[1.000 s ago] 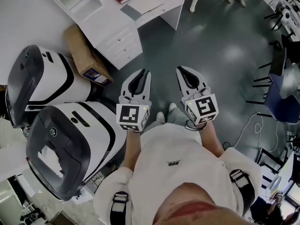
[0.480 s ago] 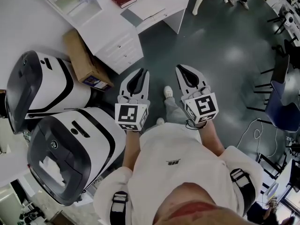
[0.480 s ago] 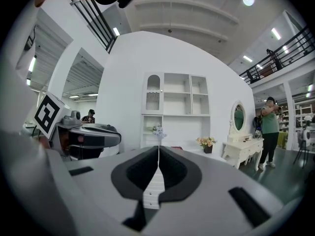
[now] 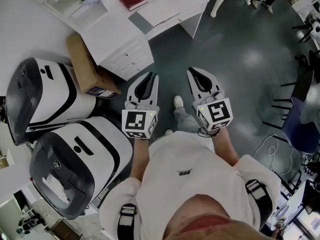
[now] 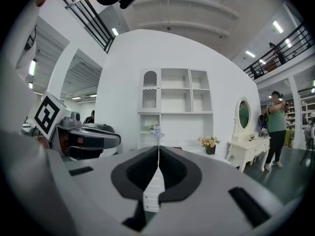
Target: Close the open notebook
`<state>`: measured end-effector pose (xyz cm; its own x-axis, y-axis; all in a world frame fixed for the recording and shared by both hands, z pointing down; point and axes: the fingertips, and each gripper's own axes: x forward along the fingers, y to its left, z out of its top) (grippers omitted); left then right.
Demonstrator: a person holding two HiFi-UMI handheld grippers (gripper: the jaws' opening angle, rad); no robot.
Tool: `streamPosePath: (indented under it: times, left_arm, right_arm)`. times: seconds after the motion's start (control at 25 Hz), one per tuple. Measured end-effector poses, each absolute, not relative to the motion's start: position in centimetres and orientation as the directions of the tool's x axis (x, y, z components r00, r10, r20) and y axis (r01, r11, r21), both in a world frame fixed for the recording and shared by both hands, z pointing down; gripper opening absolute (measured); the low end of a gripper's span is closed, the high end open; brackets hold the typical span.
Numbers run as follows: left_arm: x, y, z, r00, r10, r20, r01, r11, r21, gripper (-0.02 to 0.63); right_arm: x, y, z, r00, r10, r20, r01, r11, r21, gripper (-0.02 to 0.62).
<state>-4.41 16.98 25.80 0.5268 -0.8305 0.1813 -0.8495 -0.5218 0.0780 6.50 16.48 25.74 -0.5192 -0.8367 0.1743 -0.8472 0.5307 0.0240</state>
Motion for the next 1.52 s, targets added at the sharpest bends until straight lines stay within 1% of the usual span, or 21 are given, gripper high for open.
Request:
streamPosePath:
  times: [0.52,0.88,1.52]
  left_arm:
    - [-1.8,8.9,26.1,0.481,-0.851,0.212,-0.876,-0.473,0.093,0.0]
    - [-1.0,4.7,27.2,0.439,-0.867,0.236,-0.898,-0.425,0.11,0.0]
    - [-2.2,-0.8,30.6,0.411,-0.863,0.293,-0.911,-0.383,0.152,0.0]
  right_arm:
    - [9.3,8.1,26.4,-0.562,-0.799,0.213,-0.816,0.577,0.012,-0.003]
    - [9.5,3.3,27.1,-0.613,-0.758,0.223,-0.778,0.629,-0.002,-0.003]
    - [8.4,-2.6,30.1,-0.629,-0.729,0.272,-0.761,0.648,-0.024,-0.003]
